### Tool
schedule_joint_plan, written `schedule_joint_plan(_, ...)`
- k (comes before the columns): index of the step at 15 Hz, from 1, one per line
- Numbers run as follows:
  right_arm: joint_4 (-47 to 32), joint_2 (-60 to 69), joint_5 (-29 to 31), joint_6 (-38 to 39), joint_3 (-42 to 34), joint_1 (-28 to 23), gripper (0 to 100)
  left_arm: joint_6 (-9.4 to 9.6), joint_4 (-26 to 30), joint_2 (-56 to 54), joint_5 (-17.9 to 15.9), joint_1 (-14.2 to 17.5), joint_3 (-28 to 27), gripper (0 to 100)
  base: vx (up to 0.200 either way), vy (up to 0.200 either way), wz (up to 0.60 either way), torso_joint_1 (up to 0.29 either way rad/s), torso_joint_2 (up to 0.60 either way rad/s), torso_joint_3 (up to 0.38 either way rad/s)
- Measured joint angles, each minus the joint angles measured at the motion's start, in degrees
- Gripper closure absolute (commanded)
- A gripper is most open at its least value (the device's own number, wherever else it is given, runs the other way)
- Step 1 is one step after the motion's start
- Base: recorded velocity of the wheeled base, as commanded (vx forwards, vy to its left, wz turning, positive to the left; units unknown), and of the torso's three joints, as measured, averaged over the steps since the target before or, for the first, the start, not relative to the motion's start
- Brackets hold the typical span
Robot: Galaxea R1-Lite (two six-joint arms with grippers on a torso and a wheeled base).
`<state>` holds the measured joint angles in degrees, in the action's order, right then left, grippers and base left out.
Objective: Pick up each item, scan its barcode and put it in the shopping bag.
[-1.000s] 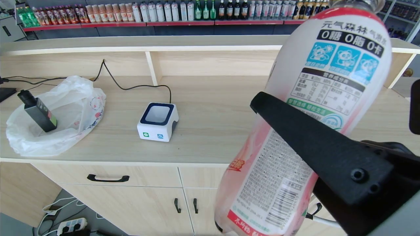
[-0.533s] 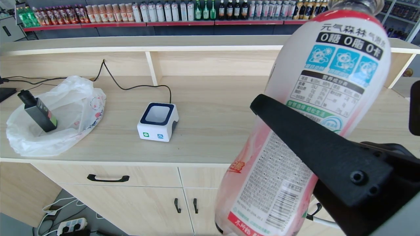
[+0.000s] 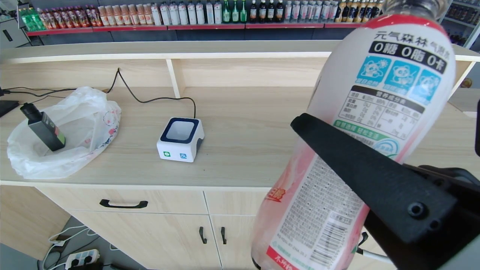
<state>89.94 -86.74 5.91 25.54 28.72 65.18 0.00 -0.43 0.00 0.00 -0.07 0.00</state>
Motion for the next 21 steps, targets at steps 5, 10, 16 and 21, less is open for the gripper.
schedule_joint_plan(5, 0.0, 1.1, 0.02, -3.29, -2.84, 0.0, 100, 0.02, 0.0, 0.0, 0.0, 0.0, 0.0, 0, 0.0, 0.0, 0.0, 0.0, 0.0, 0.0)
schedule_joint_plan(10, -0.06, 0.63, 0.18, -12.13, -4.11, -0.66, 100, 0.0, 0.0, 0.0, 0.0, 0.0, 0.0, 0, 0.0, 0.0, 0.0, 0.0, 0.0, 0.0)
schedule_joint_plan(16, -0.04, -1.85, 1.04, -23.77, -6.92, -10.12, 100, 0.0, 0.0, 0.0, 0.0, 0.0, 0.0, 0, 0.0, 0.0, 0.0, 0.0, 0.0, 0.0)
schedule_joint_plan(21, 0.02, -1.9, 1.04, -30.0, -6.68, -15.54, 100, 0.57, 0.1, 0.02, 0.0, -0.04, 0.0, 0, 0.0, 0.0, 0.0, 0.0, 0.0, 0.0)
